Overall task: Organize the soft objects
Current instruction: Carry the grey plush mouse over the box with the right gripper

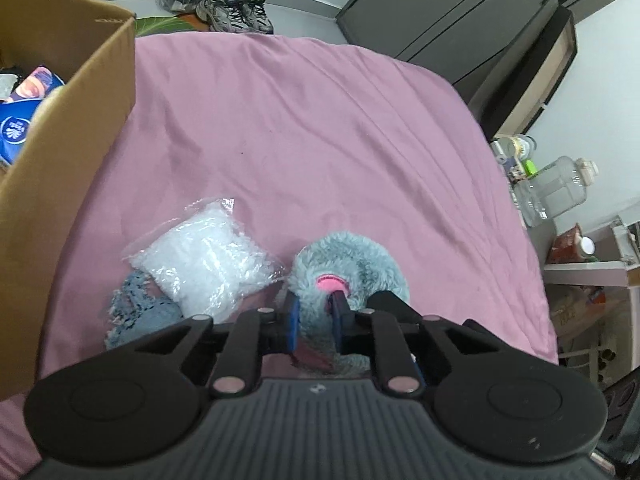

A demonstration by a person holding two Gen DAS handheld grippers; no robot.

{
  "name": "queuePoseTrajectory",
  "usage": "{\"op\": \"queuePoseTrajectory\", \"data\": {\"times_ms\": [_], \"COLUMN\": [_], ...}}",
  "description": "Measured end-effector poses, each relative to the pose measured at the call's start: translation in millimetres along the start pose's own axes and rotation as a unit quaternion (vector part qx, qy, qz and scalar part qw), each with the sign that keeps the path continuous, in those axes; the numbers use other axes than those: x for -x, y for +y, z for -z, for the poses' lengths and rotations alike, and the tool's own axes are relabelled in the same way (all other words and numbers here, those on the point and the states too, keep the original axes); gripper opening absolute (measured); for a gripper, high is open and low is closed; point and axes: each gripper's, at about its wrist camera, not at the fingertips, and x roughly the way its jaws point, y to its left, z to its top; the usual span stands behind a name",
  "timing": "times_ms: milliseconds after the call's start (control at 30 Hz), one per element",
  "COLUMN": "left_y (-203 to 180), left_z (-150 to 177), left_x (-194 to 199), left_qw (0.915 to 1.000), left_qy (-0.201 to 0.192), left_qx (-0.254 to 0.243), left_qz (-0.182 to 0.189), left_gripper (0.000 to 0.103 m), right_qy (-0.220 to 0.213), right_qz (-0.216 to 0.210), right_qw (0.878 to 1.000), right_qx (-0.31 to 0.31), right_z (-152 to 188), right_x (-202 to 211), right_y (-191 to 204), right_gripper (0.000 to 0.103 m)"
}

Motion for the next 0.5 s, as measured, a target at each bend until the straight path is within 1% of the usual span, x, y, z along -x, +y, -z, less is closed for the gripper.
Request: {"op": "queuePoseTrajectory", "data": {"times_ms": [167,333,500], "left_y": [2,2,9], "left_z": [2,4,5], "left_x": [20,44,70], "left_qw": [0.9997,0.9986,0.9979], "left_qy": [-0.008,-0.016,-0.031], "left_qx": [-0.007,-0.017,-0.02], "left_qz": [0.024,0.047,0.054], "left_gripper": [0.015,0.015,0.015], "right_qy": [-0.022,-0.042,-0.052], "right_qz": [0.003,0.001,-0.004], "right_qw": [1.0,0.999,0.998], "right_qx": [0.021,0.028,0.042], "right_z": [7,14,25], "right_x": [21,42,52], "right_y": [18,33,55], "right_gripper": [0.04,0.04,0.04]}}
